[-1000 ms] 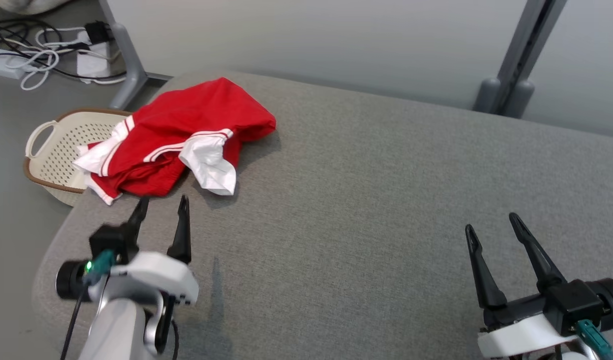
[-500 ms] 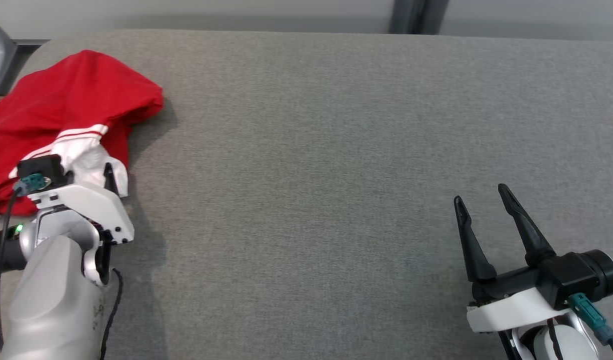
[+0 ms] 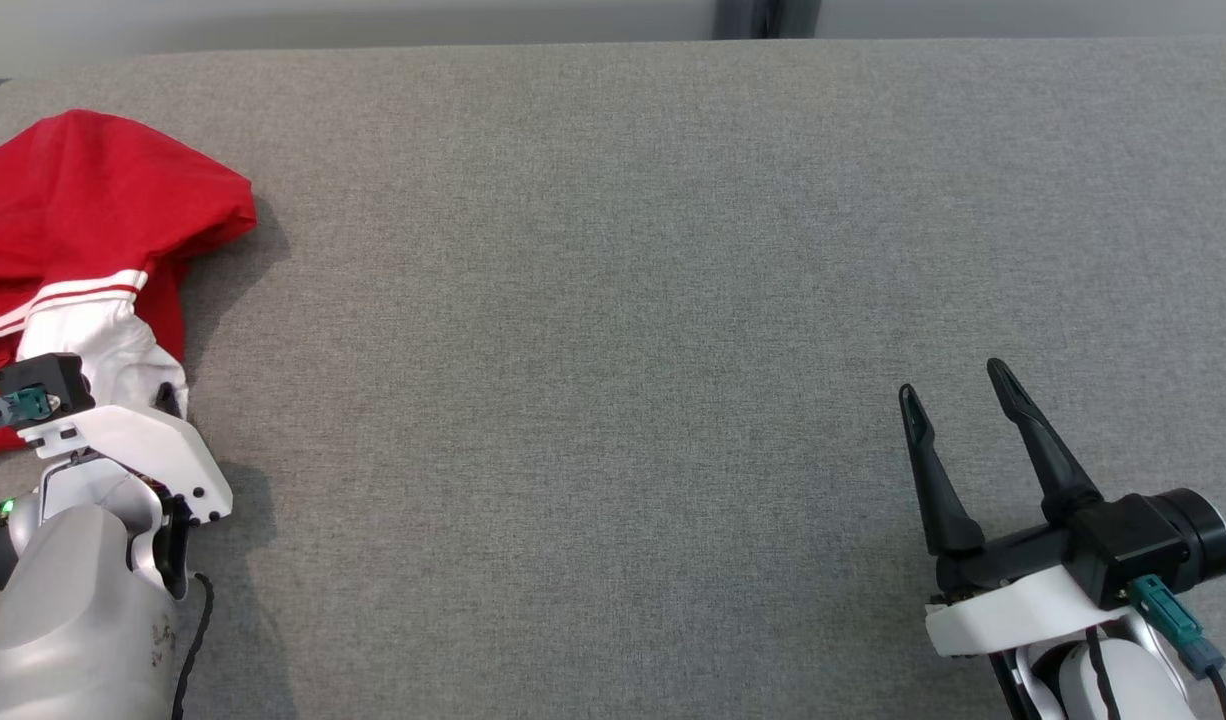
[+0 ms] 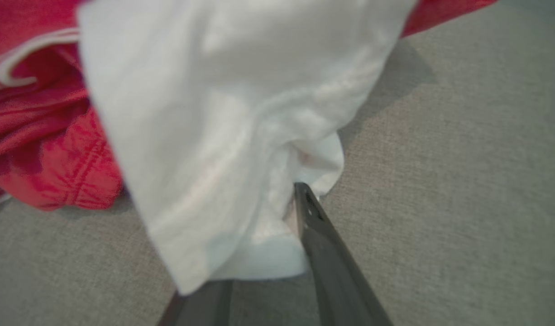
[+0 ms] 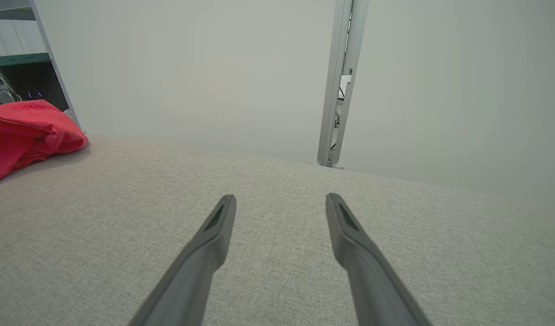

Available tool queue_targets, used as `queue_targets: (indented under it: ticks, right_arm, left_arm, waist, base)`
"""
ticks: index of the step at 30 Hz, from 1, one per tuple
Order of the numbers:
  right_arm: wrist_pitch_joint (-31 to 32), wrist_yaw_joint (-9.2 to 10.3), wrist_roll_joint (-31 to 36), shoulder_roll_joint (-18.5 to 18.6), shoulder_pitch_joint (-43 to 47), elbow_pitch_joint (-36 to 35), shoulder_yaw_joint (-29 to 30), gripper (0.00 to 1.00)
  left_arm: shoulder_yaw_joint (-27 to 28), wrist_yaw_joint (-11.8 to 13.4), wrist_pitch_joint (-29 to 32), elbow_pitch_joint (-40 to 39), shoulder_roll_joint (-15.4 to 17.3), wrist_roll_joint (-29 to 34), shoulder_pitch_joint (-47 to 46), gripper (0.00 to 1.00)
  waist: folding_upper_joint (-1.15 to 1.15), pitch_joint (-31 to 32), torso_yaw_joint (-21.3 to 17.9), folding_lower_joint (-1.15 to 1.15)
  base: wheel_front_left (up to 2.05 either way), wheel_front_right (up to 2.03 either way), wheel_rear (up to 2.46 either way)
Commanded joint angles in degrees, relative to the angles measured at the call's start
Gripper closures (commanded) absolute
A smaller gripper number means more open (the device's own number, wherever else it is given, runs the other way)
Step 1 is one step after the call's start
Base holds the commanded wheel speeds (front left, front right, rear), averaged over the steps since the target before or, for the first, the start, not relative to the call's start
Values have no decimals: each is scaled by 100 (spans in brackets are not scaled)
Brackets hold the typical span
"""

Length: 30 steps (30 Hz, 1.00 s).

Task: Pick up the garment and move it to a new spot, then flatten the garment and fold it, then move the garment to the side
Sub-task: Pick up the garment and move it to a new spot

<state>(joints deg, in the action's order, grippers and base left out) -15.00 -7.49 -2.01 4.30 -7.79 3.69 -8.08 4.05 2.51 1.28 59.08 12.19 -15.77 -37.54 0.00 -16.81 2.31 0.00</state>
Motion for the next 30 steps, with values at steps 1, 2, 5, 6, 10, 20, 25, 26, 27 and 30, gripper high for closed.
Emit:
queue_targets:
  ticks: [1,2,5,6,10,20,25,26,27,30]
  right_arm:
    - [-29,-1,-30,45,-53,21,-22,0]
    - [-28,-1,-44,51,-53,32,-30,0]
    - [-29,-1,-59,50,-16,85,-39,0]
    - [-28,-1,-76,47,7,99,-21,0]
    - [-28,-1,-103,17,161,136,60,0]
    - [-28,-1,-133,-80,373,120,132,0]
    - [-28,-1,-204,-121,385,118,109,0]
    - [-28,-1,-218,-125,407,124,114,0]
    - [-28,-1,-232,-124,422,139,91,0]
    - [-28,-1,-292,-127,464,143,78,0]
  left_arm:
    - [10,-55,-67,91,45,-48,-114,100]
    - [11,-96,-88,157,37,-66,-134,100]
    - [-28,-217,-169,280,34,-100,-169,100]
    - [-45,-276,-257,265,40,-93,-185,100]
    - [-115,-573,-629,-15,-5,-138,-199,100]
    - [-848,-986,396,-3823,-332,-563,-329,100]
    - [-1134,-998,1644,-5894,-463,-1132,-503,100]
    - [-1190,-993,1849,-6176,-504,-1226,-575,100]
    - [-1225,-961,2027,-6427,-533,-1323,-651,100]
    - [-1373,-900,2369,-6804,-661,-1585,-787,100]
  waist:
    - [0,-14,-13,0]
    - [0,-8,-19,0]
    - [0,43,-52,0]
    - [0,74,-60,0]
    - [0,252,-68,0]
    - [0,757,-204,0]
    - [0,882,-623,0]
    - [0,904,-722,0]
    - [0,926,-842,0]
    - [0,953,-1059,0]
  base:
    - [0,0,0]
    - [0,0,0]
    - [0,0,0]
    - [0,0,0]
    - [0,0,0]
    - [0,0,0]
    - [0,0,0]
    - [0,0,0]
    - [0,0,0]
    - [0,0,0]
